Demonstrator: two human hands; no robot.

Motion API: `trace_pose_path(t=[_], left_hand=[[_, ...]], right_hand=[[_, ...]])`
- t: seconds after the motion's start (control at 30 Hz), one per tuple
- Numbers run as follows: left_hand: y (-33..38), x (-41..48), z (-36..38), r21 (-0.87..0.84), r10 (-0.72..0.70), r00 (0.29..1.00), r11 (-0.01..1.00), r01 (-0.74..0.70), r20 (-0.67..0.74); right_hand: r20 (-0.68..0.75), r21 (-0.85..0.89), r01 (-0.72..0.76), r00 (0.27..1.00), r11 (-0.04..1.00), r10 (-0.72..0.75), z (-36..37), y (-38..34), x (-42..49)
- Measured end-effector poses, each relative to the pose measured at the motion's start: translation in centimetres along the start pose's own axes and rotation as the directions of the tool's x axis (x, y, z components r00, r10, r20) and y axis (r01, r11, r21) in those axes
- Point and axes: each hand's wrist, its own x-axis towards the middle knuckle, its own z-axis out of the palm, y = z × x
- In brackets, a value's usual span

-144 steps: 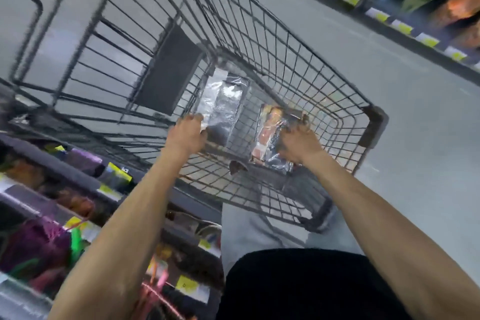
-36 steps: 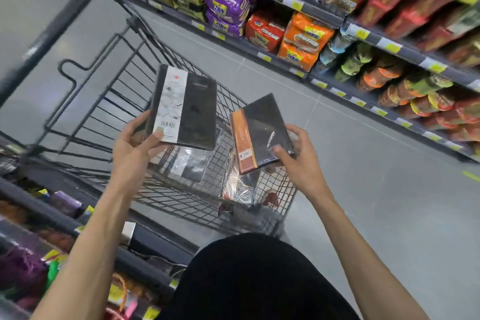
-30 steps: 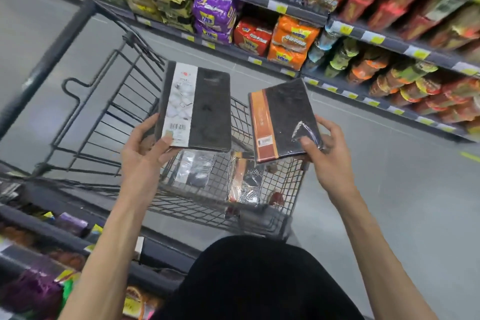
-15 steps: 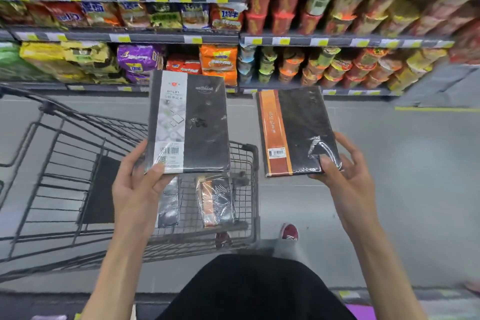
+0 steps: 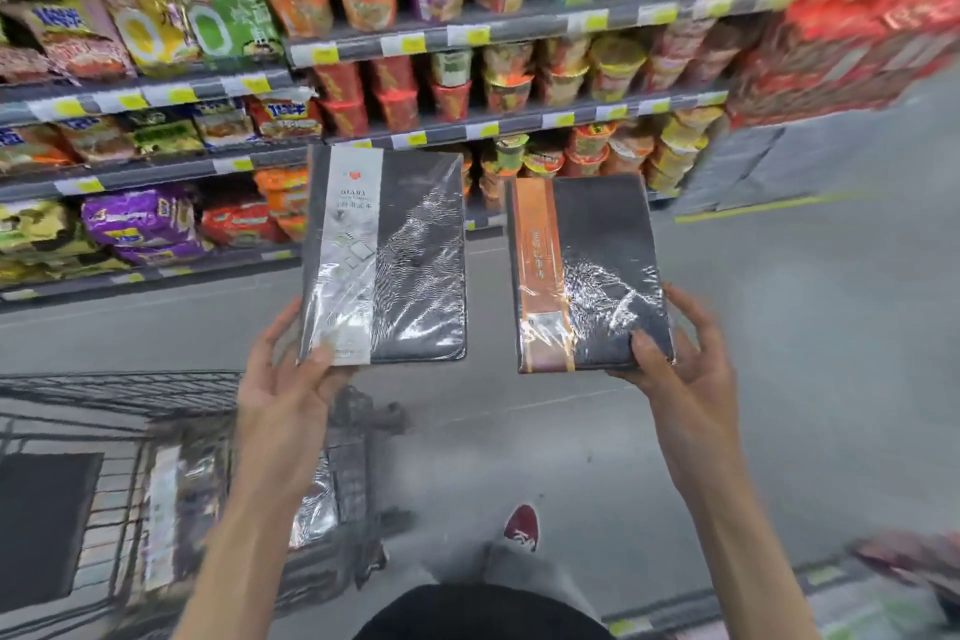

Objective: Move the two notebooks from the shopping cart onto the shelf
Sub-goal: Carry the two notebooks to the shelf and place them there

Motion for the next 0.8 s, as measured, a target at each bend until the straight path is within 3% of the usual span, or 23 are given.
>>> trace_pose_path(t=[0.53, 0.8], left_hand=[[-6.3, 5.4, 20.5, 0.017, -0.023, 0.924, 1.0, 0.018, 0.381], [-9.0, 11.8, 31.0, 0.075, -0.109, 0.821, 0.994, 0.08, 0.561]], right_hand=[[-0.344, 0.01, 0.12, 0.932, 0.993, -0.109, -14.4, -5.2, 6.4], [-0.497, -0.001, 0.159, 0.857, 0.987, -0.138, -17.7, -6.2, 12.7]])
